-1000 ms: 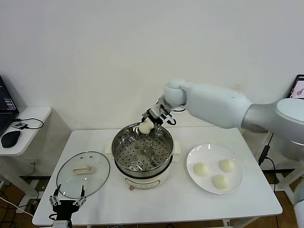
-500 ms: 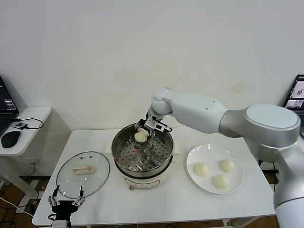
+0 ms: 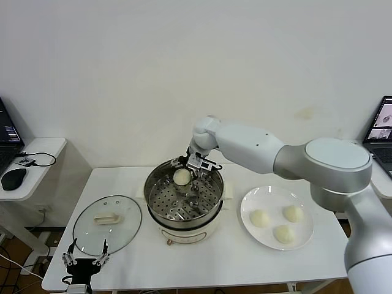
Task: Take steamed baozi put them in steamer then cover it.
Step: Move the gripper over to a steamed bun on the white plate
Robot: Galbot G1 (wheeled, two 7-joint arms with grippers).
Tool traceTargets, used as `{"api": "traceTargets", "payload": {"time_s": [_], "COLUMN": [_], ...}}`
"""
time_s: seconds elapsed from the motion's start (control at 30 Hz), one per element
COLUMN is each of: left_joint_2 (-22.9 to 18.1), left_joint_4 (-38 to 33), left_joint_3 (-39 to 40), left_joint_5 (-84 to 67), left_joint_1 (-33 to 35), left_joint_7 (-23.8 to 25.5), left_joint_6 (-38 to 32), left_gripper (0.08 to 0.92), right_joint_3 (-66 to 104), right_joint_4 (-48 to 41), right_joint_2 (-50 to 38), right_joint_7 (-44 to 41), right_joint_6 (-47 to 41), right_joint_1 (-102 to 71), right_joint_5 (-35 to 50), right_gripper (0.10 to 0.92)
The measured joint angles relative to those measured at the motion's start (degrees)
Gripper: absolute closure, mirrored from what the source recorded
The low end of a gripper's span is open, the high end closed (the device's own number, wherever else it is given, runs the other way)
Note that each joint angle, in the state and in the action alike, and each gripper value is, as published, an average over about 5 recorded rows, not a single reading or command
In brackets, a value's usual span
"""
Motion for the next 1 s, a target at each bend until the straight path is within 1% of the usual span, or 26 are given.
{"api": "traceTargets", "payload": {"time_s": [0.23,0.5,0.73,1.0], "left_joint_2": [0.45,0.97,1.64,1.89], "left_joint_4": [-1.13,-2.42,-2.54,-2.42], "left_joint_3": [-0.42,-0.03,0.66,1.31], "left_joint_5": [-0.23,-0.1,-0.02,0.41], "left_joint_1": [0.57,0.87,0.79,0.48], "left_joint_7": [0.12,0.45,0.42,0.46], "left_joint_6": [0.05,0.37,0.34,0.37], "left_gripper": [0.177,0.177,0.177,0.177], "right_joint_3": [-0.83,-0.92,-0.27,1.33], "right_joint_4": [10.97,24.96,34.25,39.14], "right_joint_2": [-7.56,-21.66,-35.29,-46.2], "right_joint_7": [-2.5,-3.54,-4.02,-4.24], "right_joint_6": [-12.96,-28.77,-36.51,-40.61], "right_joint_1": [5.5,9.46,9.38,3.79], "right_joint_5": [9.09,15.04,15.42,12.32], "right_gripper": [0.203,0.203,0.202,0.202]}}
